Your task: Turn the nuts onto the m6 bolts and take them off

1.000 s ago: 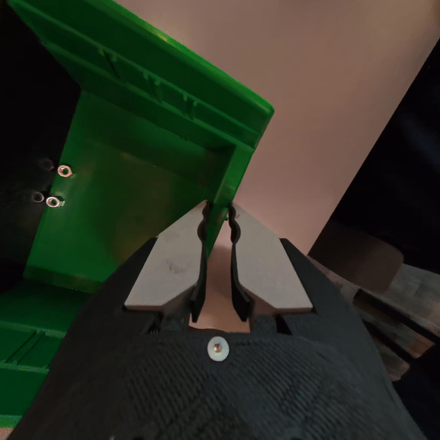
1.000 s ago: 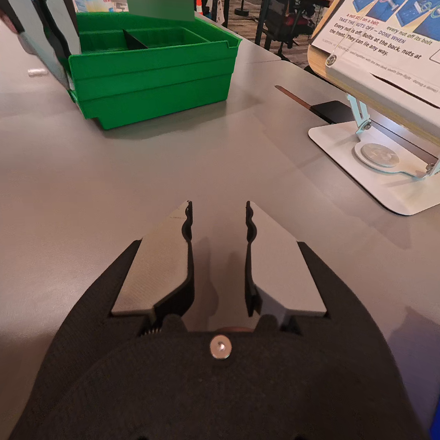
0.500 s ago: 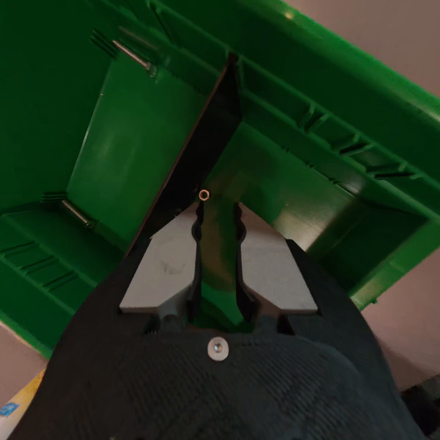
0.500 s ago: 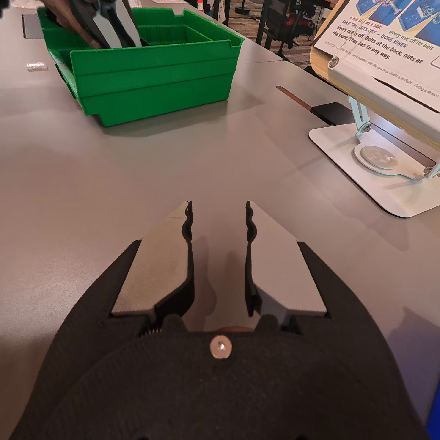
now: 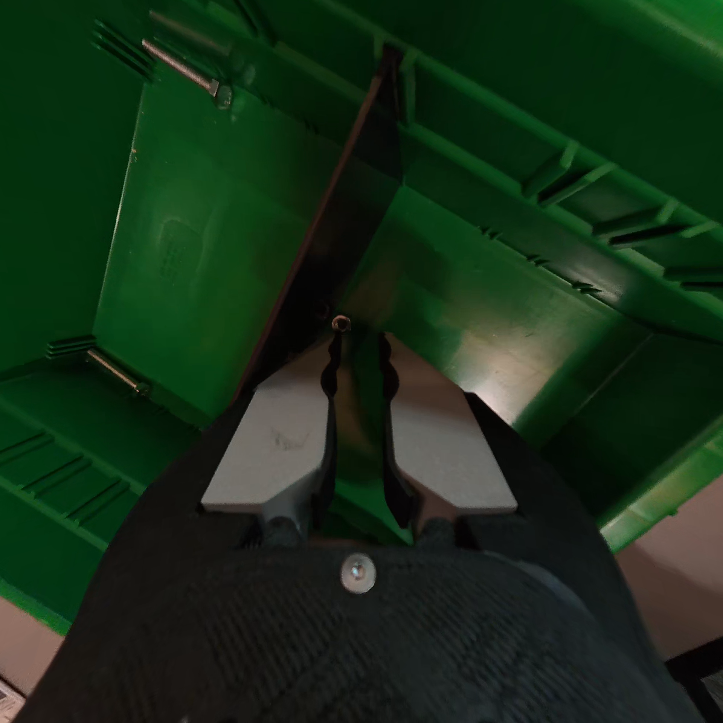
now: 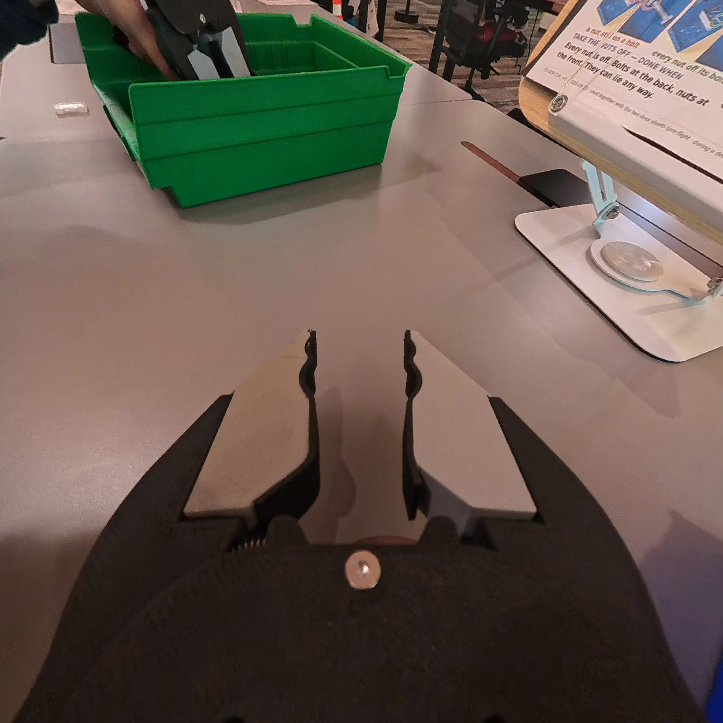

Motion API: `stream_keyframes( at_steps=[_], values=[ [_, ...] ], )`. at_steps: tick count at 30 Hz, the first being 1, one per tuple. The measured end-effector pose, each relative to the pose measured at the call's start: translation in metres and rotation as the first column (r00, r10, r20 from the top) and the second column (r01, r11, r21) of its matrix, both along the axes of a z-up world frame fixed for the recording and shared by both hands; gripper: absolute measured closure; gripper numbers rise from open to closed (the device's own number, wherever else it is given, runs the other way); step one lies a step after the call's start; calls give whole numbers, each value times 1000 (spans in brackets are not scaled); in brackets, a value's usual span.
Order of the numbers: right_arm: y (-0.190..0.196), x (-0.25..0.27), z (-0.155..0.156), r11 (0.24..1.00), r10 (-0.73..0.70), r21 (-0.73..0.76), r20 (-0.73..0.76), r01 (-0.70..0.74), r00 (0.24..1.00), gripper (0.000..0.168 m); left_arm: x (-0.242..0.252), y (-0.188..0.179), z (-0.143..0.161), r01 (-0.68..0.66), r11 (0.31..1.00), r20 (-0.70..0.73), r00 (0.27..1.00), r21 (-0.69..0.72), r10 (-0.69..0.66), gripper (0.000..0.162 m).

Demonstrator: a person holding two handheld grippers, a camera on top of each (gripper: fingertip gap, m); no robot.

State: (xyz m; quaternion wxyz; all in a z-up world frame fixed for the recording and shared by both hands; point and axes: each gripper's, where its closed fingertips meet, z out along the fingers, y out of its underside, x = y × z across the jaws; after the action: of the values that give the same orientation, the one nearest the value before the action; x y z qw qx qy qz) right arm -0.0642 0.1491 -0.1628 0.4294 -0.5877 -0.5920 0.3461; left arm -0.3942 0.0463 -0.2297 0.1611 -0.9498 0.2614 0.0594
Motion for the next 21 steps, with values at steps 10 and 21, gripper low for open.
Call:
stream_keyframes(
  at_steps=[10, 21],
  values=[
    [-1, 0, 0, 1000, 5, -10, -3, -5, 1000, 127, 2, 7, -2, 83, 996, -48, 996, 33, -81, 149],
    [-5, 1, 5, 1000, 15, -10, -16, -15, 1000, 128, 12, -9, -2, 62, 998, 56, 996, 6, -63, 161]
  ],
)
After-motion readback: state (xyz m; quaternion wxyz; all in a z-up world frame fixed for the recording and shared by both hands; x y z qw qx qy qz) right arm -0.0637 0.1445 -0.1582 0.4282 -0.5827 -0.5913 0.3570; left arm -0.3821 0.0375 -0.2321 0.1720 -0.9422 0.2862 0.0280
